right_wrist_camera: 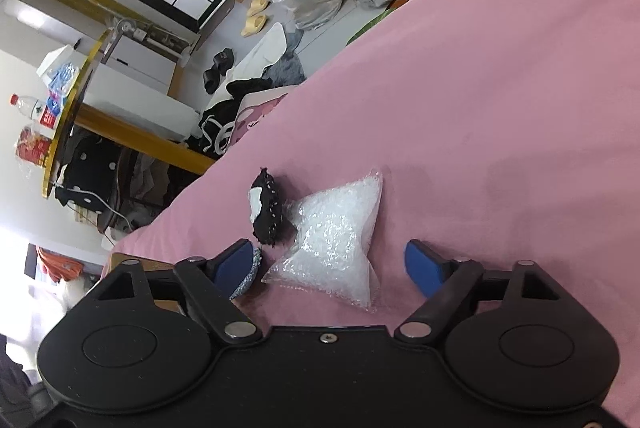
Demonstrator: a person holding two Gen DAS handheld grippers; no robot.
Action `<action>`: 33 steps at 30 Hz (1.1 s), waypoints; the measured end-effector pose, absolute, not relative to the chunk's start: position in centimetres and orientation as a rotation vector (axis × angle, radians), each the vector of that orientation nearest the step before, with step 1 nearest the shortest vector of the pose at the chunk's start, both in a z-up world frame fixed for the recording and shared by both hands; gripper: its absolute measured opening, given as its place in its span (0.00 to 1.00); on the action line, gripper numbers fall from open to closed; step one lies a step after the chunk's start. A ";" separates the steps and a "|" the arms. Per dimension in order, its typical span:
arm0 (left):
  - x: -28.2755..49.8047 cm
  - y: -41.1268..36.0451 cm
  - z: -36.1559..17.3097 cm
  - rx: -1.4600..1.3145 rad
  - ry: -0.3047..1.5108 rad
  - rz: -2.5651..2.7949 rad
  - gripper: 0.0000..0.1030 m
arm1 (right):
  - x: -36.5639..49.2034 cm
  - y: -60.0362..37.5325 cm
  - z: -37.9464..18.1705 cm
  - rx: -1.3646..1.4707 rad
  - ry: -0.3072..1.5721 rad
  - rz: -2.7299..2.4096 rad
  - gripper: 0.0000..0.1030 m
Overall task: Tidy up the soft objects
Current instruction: 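Close the left gripper on the burger plush while right gripper approaches the plastic bag, then lift the burger plush with the left gripper while right gripper grasps the plastic bag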
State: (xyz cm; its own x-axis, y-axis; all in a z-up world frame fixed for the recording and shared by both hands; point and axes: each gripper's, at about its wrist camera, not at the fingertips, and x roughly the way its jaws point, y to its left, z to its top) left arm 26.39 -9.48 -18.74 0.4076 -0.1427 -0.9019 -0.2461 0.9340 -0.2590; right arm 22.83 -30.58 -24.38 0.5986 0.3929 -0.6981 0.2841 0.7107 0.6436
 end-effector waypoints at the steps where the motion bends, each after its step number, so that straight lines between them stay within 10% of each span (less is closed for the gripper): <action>1: 26.3 -9.5 -18.6 -0.379 1.157 0.066 0.38 | 22.8 -30.5 -24.4 0.803 0.957 0.072 0.44; 6: 26.1 -9.6 -17.5 -0.367 1.137 0.060 0.38 | 22.1 -29.7 -23.5 0.735 0.982 0.075 0.26; 33: 21.0 -7.2 -10.7 -0.395 1.019 0.064 0.38 | 15.7 -29.2 -14.7 0.671 0.816 0.137 0.25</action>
State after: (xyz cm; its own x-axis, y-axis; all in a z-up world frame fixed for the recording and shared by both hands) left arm 21.04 -7.21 -10.66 0.5290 -0.1297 -0.8386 -0.2338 0.9277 -0.2910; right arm 15.66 -29.18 -14.71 0.6892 0.3612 -0.6282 0.1362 0.7869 0.6019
